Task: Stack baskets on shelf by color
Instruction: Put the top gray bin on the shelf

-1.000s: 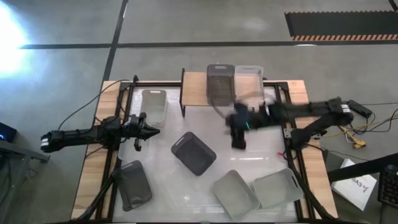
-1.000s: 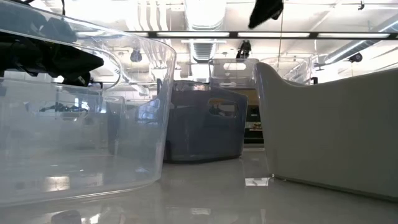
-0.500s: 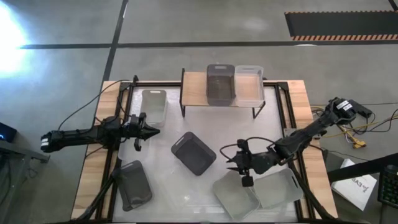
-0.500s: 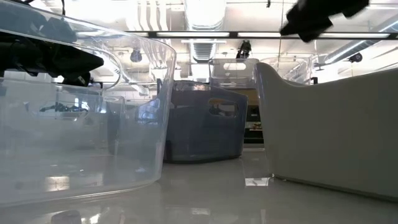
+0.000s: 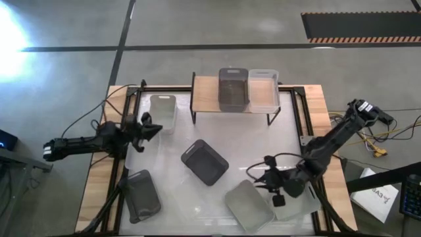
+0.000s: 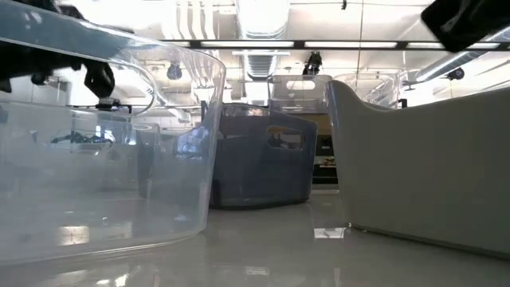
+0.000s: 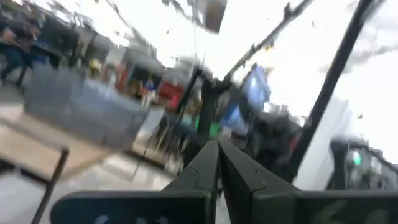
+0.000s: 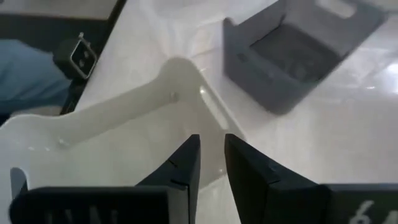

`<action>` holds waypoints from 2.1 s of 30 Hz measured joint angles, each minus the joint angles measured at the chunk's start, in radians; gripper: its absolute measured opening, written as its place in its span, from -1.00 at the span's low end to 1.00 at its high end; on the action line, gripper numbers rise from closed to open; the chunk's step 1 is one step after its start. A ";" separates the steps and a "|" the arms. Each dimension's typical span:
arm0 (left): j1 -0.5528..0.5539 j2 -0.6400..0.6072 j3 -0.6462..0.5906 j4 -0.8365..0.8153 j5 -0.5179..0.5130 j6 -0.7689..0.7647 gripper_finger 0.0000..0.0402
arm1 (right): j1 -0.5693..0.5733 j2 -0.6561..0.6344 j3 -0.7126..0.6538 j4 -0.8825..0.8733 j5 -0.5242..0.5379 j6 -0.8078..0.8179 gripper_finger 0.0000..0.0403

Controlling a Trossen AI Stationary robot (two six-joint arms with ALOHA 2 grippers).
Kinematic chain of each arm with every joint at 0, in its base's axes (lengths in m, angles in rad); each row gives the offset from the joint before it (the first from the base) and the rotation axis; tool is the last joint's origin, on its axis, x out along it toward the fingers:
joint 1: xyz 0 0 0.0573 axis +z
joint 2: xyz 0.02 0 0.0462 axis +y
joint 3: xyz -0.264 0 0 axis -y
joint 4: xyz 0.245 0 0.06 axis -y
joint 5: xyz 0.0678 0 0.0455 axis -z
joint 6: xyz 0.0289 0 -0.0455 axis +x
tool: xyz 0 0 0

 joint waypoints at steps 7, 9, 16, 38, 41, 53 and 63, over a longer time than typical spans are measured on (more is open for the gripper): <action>-0.025 0.065 0.047 0.073 0.063 -0.050 -1.00 | 0.143 -0.067 0.000 -0.064 0.220 0.067 -0.73; -0.053 0.139 0.089 0.081 0.052 -0.004 -1.00 | 0.172 -0.065 0.000 -0.064 0.279 0.072 -0.73; -0.101 0.466 0.296 0.033 -0.052 0.102 -1.00 | 0.194 -0.026 -0.001 -0.064 0.347 0.086 -0.73; -0.183 1.302 1.230 -1.540 -0.371 0.076 -1.00 | 0.253 0.020 -0.002 -0.265 0.330 0.321 -0.73; -0.184 1.314 1.229 -1.646 -0.391 -0.022 -1.00 | 0.270 0.020 -0.002 -0.265 0.330 0.321 -0.73; 0.090 1.007 0.961 -1.511 -0.461 -0.222 -0.28 | 0.284 0.020 -0.022 -0.266 0.339 0.316 -0.73; 0.432 0.985 0.786 -0.971 -0.138 -0.113 0.16 | 0.283 0.020 -0.028 -0.256 0.367 0.318 -0.73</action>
